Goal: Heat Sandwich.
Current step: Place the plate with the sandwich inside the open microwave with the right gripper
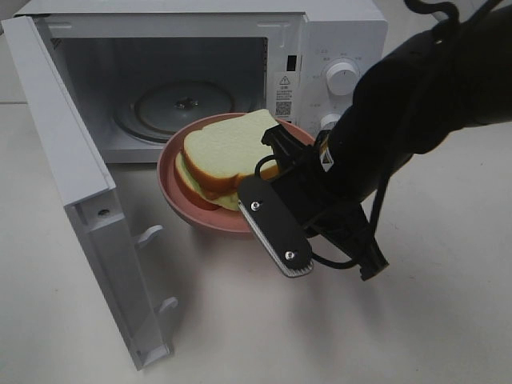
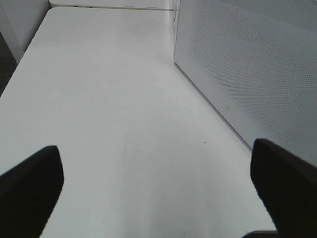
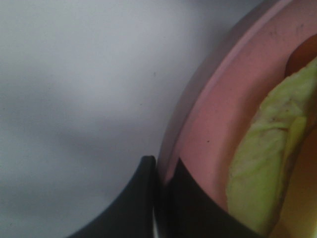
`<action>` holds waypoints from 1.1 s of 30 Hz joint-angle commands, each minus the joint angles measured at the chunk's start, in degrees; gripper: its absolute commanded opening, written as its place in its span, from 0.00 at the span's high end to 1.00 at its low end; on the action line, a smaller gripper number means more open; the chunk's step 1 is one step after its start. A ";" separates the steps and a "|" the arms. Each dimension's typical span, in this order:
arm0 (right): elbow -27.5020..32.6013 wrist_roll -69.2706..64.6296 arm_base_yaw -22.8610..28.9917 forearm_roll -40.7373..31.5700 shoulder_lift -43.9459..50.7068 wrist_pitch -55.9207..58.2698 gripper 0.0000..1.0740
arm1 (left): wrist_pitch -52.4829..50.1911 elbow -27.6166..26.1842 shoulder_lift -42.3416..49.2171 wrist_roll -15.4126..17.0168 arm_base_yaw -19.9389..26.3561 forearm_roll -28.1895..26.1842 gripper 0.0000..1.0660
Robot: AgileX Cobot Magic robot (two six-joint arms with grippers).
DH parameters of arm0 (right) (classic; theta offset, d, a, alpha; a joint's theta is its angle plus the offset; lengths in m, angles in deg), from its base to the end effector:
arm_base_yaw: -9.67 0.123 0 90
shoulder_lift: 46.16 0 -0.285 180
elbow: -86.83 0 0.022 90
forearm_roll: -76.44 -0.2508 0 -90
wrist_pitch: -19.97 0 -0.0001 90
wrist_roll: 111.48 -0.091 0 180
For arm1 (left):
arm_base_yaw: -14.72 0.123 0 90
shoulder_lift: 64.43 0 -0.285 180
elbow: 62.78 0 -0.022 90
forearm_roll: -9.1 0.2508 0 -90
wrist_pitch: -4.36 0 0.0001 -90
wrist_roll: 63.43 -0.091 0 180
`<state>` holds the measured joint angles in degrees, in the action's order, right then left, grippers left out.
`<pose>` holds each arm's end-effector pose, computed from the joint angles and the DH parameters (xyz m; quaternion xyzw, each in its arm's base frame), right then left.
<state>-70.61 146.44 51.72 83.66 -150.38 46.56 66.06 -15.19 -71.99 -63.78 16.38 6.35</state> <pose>0.2447 0.2138 0.1856 -0.8651 0.4440 -0.1092 0.2062 -0.0081 -0.0041 0.2808 -0.0084 0.8517 -0.0148 0.5238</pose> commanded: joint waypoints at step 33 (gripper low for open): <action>-35.35 -12.03 0.17 2.58 -23.61 10.89 0.99 | -0.63 0.06 1.15 0.34 0.17 -0.29 0.08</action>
<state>-103.73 136.88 52.18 84.40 -173.36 57.33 66.06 -15.19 -71.99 -63.78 16.38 6.35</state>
